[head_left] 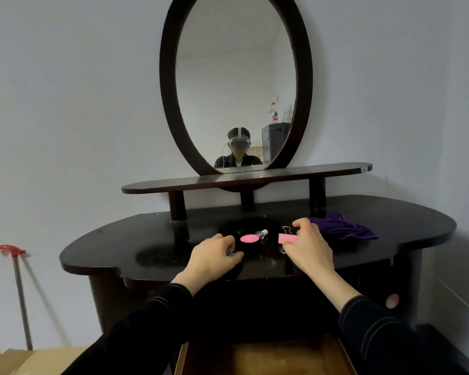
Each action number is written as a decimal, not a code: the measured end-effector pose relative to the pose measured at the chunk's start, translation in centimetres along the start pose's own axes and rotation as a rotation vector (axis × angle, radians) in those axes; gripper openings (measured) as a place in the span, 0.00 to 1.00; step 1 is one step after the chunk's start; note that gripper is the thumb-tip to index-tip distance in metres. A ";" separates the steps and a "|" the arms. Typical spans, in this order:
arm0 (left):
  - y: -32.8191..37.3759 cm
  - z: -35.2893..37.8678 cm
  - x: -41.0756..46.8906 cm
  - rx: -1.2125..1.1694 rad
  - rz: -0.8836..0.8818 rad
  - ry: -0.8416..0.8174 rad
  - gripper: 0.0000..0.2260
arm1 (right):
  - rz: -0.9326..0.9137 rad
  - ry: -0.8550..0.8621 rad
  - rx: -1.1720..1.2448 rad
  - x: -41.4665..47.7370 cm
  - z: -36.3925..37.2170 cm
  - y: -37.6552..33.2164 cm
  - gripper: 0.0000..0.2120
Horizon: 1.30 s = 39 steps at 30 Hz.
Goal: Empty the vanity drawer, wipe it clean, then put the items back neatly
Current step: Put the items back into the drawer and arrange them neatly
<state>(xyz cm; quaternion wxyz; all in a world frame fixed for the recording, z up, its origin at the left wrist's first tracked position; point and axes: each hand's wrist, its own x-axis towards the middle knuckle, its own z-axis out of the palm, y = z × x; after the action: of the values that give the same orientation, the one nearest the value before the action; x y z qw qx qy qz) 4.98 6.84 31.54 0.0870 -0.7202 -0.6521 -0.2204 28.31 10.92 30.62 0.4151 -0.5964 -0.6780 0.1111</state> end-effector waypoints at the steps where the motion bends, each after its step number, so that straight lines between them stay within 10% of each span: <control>1: 0.5 0.1 0.0 -0.008 0.011 0.014 0.13 | 0.001 0.001 0.002 0.0 -0.1 0.0 0.27; 11: 1.1 0.8 1.3 -0.196 -0.071 0.080 0.19 | 0.049 0.125 0.258 -0.3 -0.3 0.3 0.24; 24: -1.2 -0.3 2.3 -1.172 -0.447 0.188 0.17 | -0.129 0.419 0.471 -4.5 0.6 -2.6 0.14; 32: -2.4 -0.7 2.4 -1.486 -0.703 0.317 0.09 | -0.074 -0.430 0.648 -4.4 6.2 -11.2 0.09; 39: -2.0 -0.6 2.7 -1.585 -0.733 0.445 0.08 | 0.021 -0.530 0.785 -3.4 7.2 -11.8 0.15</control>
<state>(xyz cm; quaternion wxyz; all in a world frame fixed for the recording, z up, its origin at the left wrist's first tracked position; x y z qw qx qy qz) 3.03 9.30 32.86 -0.3866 -0.2563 -0.4657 -0.7537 14.63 7.20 32.26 0.4207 -0.3521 -0.6613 0.5116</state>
